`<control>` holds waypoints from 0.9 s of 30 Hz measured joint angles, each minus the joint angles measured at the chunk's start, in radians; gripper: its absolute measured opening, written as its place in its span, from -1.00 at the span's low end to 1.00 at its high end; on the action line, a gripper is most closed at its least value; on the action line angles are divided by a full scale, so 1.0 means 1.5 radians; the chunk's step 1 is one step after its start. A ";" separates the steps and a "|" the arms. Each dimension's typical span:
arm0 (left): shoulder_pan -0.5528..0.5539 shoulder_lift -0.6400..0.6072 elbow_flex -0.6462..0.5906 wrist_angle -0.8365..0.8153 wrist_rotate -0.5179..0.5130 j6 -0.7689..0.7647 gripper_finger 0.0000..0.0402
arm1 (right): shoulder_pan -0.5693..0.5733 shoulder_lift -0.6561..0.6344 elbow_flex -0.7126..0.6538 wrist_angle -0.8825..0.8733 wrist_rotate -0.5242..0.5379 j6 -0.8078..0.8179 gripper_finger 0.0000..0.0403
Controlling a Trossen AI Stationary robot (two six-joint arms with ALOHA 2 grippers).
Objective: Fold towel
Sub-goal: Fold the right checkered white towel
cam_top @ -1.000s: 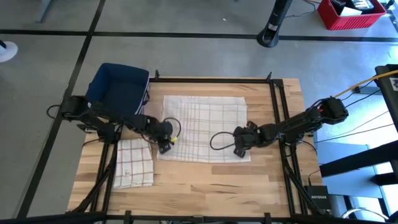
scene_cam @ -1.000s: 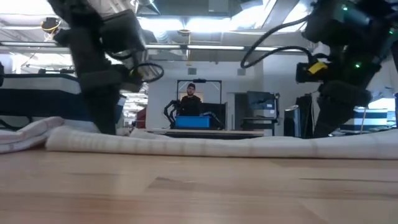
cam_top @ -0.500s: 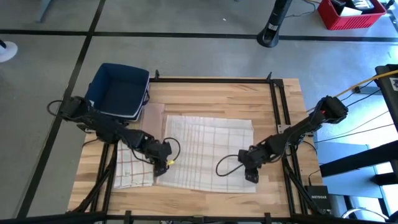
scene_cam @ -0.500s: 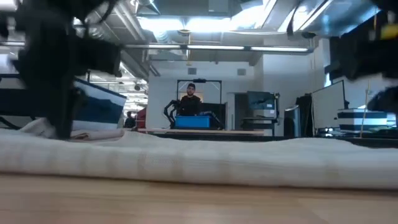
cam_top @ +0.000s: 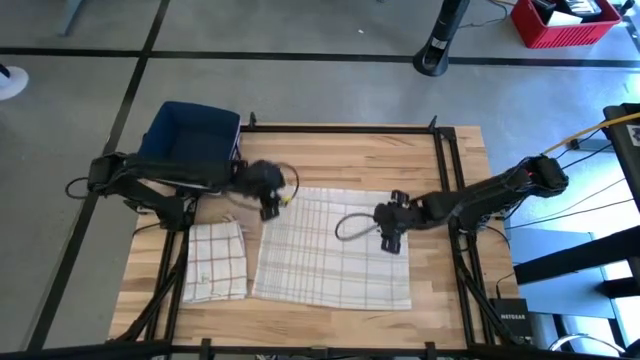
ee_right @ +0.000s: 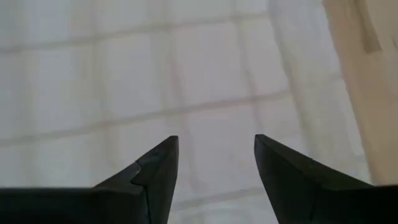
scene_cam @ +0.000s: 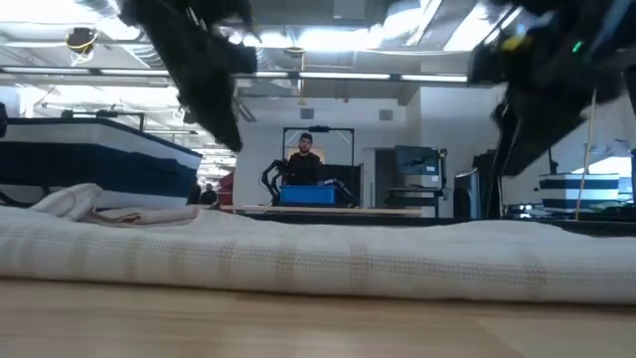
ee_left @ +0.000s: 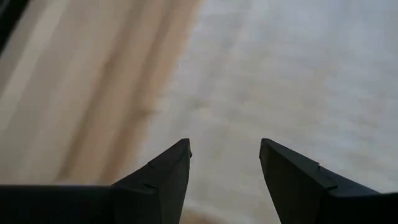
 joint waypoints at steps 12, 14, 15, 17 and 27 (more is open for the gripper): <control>0.203 0.168 -0.001 -0.014 0.192 0.184 -0.08 | -0.192 0.000 -0.131 0.126 -0.138 -0.116 0.05; 0.206 0.192 -0.001 -0.013 0.197 0.191 -0.08 | -0.194 0.000 -0.140 0.128 -0.138 -0.119 0.05; 0.208 0.202 -0.001 -0.014 0.200 0.192 -0.08 | -0.193 0.000 -0.143 0.128 -0.138 -0.122 0.05; 0.209 0.210 -0.001 -0.017 0.219 0.199 -0.08 | -0.192 0.000 -0.145 0.125 -0.140 -0.131 0.05; 0.209 0.185 -0.001 -0.011 0.263 0.203 -0.08 | -0.192 0.000 -0.144 0.156 -0.093 -0.142 0.05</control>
